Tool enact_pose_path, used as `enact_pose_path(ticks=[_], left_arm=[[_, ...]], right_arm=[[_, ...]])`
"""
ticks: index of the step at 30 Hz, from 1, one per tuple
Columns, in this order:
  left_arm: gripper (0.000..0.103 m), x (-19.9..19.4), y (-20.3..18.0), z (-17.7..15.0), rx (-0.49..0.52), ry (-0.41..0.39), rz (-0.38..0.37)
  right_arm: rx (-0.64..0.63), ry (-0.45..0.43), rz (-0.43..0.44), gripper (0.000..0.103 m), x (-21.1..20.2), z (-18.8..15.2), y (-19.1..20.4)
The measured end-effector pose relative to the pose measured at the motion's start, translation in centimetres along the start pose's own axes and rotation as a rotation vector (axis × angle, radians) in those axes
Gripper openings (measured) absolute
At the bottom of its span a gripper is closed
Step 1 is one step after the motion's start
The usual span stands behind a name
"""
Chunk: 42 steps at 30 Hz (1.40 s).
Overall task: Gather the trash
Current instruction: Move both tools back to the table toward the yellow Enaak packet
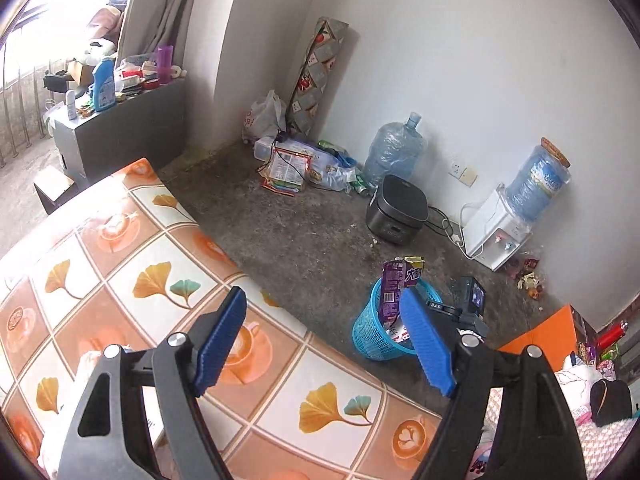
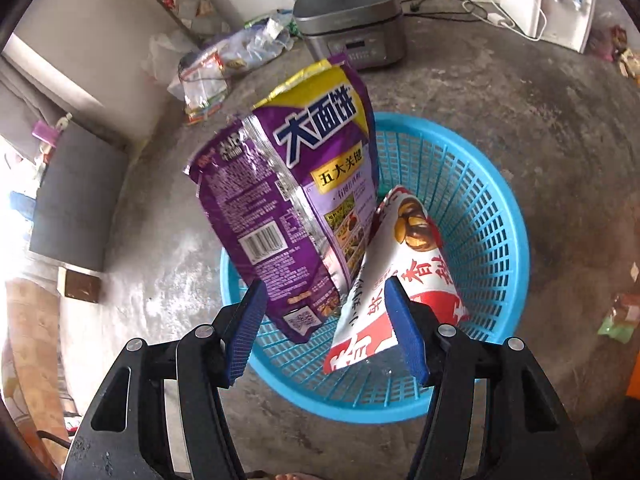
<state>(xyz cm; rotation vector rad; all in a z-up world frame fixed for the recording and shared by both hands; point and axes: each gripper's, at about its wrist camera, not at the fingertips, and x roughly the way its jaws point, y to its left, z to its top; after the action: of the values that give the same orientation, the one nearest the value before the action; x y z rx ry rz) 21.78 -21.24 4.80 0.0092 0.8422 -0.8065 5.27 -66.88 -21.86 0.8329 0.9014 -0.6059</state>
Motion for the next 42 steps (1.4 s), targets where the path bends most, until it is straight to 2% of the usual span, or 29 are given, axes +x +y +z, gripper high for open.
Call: enact_pose_path(ticks=[4, 8, 11, 14, 16, 20, 22, 26, 28, 31, 33, 35, 39, 42], left_arm=[[0.078, -3.2, 1.1, -1.1, -0.030, -0.054, 0.006], [0.078, -7.2, 3.5, -2.5, -0.088, -0.120, 0.031], [0.078, -11.0, 5.8, -3.8, -0.141, -0.184, 0.083], [0.078, -15.1, 8.3, -5.3, -0.175, -0.255, 0.177], [0.078, -17.7, 9.8, -6.4, -0.197, -0.297, 0.237], [0.079, -22.4, 13.5, -9.2, -0.289, -0.356, 0.328], [0.079, -24.3, 15.7, -10.8, -0.353, -0.377, 0.364], [0.079, -27.5, 20.2, -14.7, -0.500, -0.413, 0.444], [0.079, -27.7, 22.5, -16.7, -0.571, -0.384, 0.464], [0.077, -26.4, 25.7, -19.2, -0.671, -0.325, 0.443], [0.071, -24.8, 27.4, -20.2, -0.707, -0.284, 0.422], [0.064, -22.9, 28.5, -20.6, -0.715, -0.245, 0.415], [0.047, -18.9, 29.5, -20.3, -0.668, -0.165, 0.420], [0.035, -16.4, 29.9, -19.8, -0.647, -0.141, 0.376]], right_arm=[[0.024, -0.061, 0.054, 0.058, -2.1, 0.3, 0.9], [-0.026, -0.147, 0.126, 0.058, -6.6, -0.3, 3.8], [-0.086, -0.201, 0.229, 0.058, -10.2, -1.1, 6.7], [-0.204, -0.222, 0.280, 0.058, -14.3, -2.8, 11.1], [-0.286, -0.216, 0.353, 0.058, -16.4, -4.1, 14.3], [-0.433, -0.147, 0.473, 0.058, -18.5, -6.8, 20.6], [-0.484, -0.091, 0.535, 0.058, -18.5, -8.3, 23.5], [-0.568, 0.018, 0.591, 0.058, -17.1, -11.5, 29.0], [-0.594, 0.082, 0.610, 0.058, -16.0, -13.2, 31.4], [-0.633, 0.143, 0.613, 0.058, -14.6, -15.6, 35.0], [-0.666, 0.169, 0.608, 0.059, -14.4, -17.7, 37.4], [-0.712, 0.195, 0.602, 0.060, -13.3, -18.9, 39.7], [-0.797, 0.174, 0.533, 0.060, -12.3, -21.2, 43.5], [-0.842, 0.169, 0.498, 0.060, -11.1, -21.7, 45.0]])
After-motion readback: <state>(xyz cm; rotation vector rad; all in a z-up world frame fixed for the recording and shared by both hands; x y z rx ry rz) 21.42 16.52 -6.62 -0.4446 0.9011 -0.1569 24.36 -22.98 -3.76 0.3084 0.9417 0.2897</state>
